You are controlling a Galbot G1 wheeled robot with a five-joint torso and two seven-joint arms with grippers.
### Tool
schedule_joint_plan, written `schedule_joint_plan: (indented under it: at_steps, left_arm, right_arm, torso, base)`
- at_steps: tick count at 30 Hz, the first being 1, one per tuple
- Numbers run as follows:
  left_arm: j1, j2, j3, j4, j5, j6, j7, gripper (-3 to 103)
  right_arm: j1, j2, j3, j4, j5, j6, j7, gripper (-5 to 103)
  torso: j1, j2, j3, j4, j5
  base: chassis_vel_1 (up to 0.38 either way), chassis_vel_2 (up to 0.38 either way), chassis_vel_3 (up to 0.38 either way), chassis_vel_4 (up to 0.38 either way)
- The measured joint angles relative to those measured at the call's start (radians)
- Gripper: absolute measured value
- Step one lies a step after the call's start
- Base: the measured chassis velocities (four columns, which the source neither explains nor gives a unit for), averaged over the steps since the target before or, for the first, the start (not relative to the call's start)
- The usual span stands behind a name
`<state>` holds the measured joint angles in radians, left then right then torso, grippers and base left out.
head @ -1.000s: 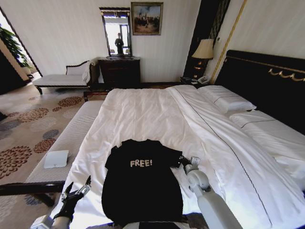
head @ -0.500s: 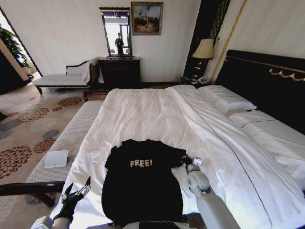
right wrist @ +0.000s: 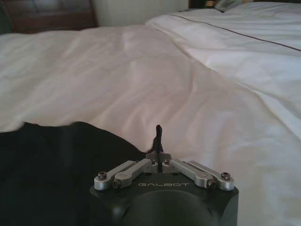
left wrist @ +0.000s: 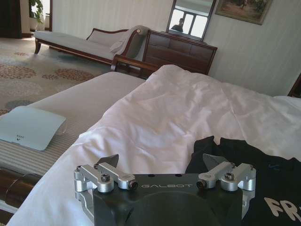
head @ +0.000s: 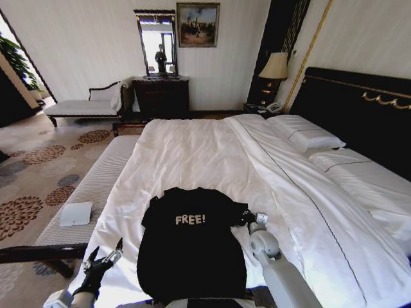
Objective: Fold the clothes on the bed.
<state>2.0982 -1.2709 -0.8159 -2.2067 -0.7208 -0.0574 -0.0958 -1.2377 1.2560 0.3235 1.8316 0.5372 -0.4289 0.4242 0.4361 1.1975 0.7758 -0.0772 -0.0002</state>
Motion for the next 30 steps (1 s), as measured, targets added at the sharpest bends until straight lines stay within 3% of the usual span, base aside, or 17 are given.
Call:
schedule_joint_plan:
  at_steps: [10, 18, 30]
  left_arm:
    - [0.011, 0.001, -0.015, -0.004, -0.002, 0.0, 0.0, 100]
    - [0.016, -0.012, -0.021, -0.009, -0.004, -0.003, 0.0, 100]
    - [0.032, -0.016, -0.035, -0.006, -0.019, -0.019, 0.005, 100]
  right_arm:
    - [0.041, -0.015, -0.181, 0.024, 0.006, 0.058, -0.069, 0]
    - [0.087, 0.034, -0.309, -0.057, -0.049, 0.082, -0.089, 0]
    - [0.075, 0.062, -0.373, -0.094, -0.099, 0.12, -0.127, 0]
  torso:
    - [0.0, 0.0, 0.0, 0.0002, 0.0002]
    - [0.0, 0.0, 0.0, 0.0002, 0.0001]
    - [0.0, 0.0, 0.0, 0.0002, 0.0001]
  base:
    - [0.0, 0.0, 0.0, 0.0]
    - [0.0, 0.0, 0.0, 0.0]
    - [0.0, 0.0, 0.0, 0.0]
